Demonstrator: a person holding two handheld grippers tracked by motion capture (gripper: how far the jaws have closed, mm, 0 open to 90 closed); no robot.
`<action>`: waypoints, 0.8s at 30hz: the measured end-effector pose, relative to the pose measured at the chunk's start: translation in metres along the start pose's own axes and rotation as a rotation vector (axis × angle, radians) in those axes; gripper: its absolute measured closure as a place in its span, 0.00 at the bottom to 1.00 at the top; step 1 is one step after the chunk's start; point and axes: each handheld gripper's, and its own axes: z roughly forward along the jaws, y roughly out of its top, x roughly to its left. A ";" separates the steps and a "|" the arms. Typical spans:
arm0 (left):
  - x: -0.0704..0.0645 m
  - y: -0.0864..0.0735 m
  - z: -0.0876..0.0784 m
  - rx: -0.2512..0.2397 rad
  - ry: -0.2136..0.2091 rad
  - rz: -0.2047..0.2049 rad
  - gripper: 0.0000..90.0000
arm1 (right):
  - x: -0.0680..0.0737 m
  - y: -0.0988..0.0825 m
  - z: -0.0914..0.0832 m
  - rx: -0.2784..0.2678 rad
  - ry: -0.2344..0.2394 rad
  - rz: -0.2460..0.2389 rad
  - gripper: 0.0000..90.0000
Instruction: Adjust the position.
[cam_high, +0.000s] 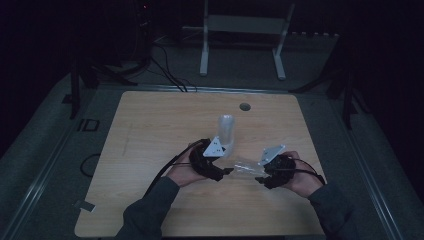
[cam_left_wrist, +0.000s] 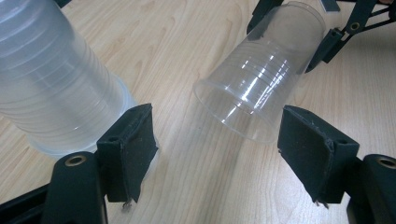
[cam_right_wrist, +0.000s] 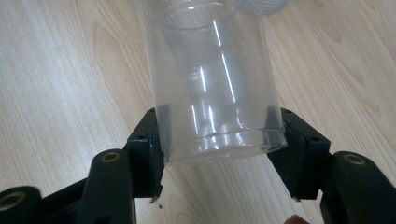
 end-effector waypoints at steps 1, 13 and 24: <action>0.000 0.000 0.000 -0.004 0.002 -0.006 0.30 | 0.000 -0.001 0.000 -0.009 -0.002 0.010 0.46; 0.004 -0.001 -0.003 -0.031 0.017 -0.047 0.30 | -0.003 -0.008 -0.005 -0.100 -0.040 0.084 0.46; 0.007 -0.002 -0.004 -0.050 0.014 -0.076 0.30 | -0.004 -0.011 -0.009 -0.212 -0.069 0.151 0.46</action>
